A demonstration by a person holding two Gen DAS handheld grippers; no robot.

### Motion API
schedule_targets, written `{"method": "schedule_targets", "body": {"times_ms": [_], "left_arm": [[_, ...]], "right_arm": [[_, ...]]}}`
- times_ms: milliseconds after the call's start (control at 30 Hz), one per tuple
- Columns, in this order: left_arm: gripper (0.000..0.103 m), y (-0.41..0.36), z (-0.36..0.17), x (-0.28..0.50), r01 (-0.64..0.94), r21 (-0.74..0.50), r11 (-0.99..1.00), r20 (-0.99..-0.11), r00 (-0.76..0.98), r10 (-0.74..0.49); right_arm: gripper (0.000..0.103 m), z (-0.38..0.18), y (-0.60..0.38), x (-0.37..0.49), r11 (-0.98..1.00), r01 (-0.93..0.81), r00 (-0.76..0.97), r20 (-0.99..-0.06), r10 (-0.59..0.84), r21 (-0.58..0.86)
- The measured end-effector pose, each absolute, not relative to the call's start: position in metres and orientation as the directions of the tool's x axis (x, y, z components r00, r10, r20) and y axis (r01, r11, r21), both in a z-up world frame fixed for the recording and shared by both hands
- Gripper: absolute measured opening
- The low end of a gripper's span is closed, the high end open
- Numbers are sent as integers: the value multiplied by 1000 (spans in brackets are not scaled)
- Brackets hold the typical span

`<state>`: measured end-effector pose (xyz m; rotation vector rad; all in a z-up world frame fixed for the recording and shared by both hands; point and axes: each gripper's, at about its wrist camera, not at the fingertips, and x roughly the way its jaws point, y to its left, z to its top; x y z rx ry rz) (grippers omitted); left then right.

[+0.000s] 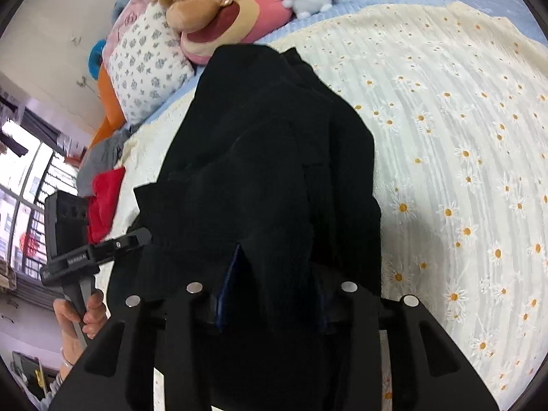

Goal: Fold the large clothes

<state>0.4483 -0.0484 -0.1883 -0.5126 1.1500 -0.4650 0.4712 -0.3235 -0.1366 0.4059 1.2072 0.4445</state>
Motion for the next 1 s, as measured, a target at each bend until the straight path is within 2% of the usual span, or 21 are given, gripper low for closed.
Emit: {"method": "schedule_targets", "body": {"times_ms": [67,100,167,200,267,333,400,467,533,667,700,800,900,933,967,1000], "left_arm": [[46,-54,-172,446,101,-545,832,-761,358,-542],[50,-54,-163,444,107,-532,840,-763,369,-530],[57,-45,-130,431,124,-489,863,-752,442,-489],[65,-41,-117,427,127,-485,866,-740,468,-483],[66,-34,-89,417,160,-533,831,-678,507,-532],[66,-38,-73,412,198,-574,794,-634,507,-585],[66,-59,-64,411,266,-610,747,-596,468,-653],[66,-84,-68,413,313,-595,740,-612,420,-670],[62,-110,-84,417,343,-541,768,-667,381,-640],[56,-123,-132,447,268,-507,819,-756,318,-572],[47,-120,-148,454,235,-510,827,-771,301,-561],[23,-108,-169,464,190,-522,832,-774,306,-555],[23,-99,-168,466,187,-551,813,-761,288,-582],[30,-98,-164,465,185,-560,807,-757,281,-590],[36,-96,-155,462,189,-571,799,-749,278,-601],[53,-95,-145,457,203,-570,796,-743,286,-605]], "right_arm": [[50,-128,-325,469,851,-115,292,-802,522,512],[62,-122,-327,467,858,-115,299,-806,511,501],[78,-98,-334,458,878,-130,360,-803,475,460],[81,-87,-336,454,886,-141,389,-798,460,442],[80,-62,-340,445,902,-169,456,-779,430,398],[72,-38,-336,439,888,-225,499,-735,459,401],[50,-30,-322,443,860,-276,470,-720,510,429],[38,-34,-306,450,848,-295,423,-736,529,440],[38,-48,-288,457,868,-301,392,-778,490,395],[35,-93,-269,472,900,-260,341,-838,425,350],[34,-102,-267,474,907,-252,337,-848,410,338],[34,-124,-267,479,912,-227,329,-855,401,341],[37,-124,-268,480,910,-223,336,-849,408,349],[41,-121,-267,480,909,-226,333,-849,411,352],[55,-117,-267,478,901,-232,325,-843,428,368],[70,-109,-270,474,889,-237,318,-833,452,391]]}}
